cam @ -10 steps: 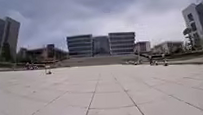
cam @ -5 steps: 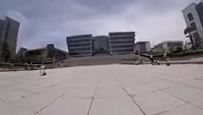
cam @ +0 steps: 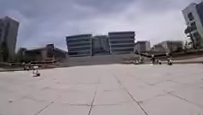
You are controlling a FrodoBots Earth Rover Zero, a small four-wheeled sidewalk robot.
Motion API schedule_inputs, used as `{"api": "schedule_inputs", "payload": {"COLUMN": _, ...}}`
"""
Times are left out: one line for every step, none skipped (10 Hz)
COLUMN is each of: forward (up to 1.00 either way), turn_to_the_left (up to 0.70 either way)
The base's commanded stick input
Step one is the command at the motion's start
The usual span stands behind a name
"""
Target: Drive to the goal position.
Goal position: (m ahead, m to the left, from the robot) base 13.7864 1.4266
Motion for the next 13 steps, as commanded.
{"api": "schedule_inputs", "payload": {"forward": 0.7, "turn_to_the_left": 0.0}}
{"api": "schedule_inputs", "payload": {"forward": 0.7, "turn_to_the_left": 0.0}}
{"api": "schedule_inputs", "payload": {"forward": 0.7, "turn_to_the_left": 0.0}}
{"api": "schedule_inputs", "payload": {"forward": 0.7, "turn_to_the_left": 0.0}}
{"api": "schedule_inputs", "payload": {"forward": 0.7, "turn_to_the_left": 0.0}}
{"api": "schedule_inputs", "payload": {"forward": 0.7, "turn_to_the_left": 0.0}}
{"api": "schedule_inputs", "payload": {"forward": 0.7, "turn_to_the_left": 0.0}}
{"api": "schedule_inputs", "payload": {"forward": 0.7, "turn_to_the_left": 0.0}}
{"api": "schedule_inputs", "payload": {"forward": 0.7, "turn_to_the_left": 0.0}}
{"api": "schedule_inputs", "payload": {"forward": 0.7, "turn_to_the_left": 0.0}}
{"api": "schedule_inputs", "payload": {"forward": 0.7, "turn_to_the_left": 0.0}}
{"api": "schedule_inputs", "payload": {"forward": 0.7, "turn_to_the_left": 0.0}}
{"api": "schedule_inputs", "payload": {"forward": 0.7, "turn_to_the_left": 0.0}}
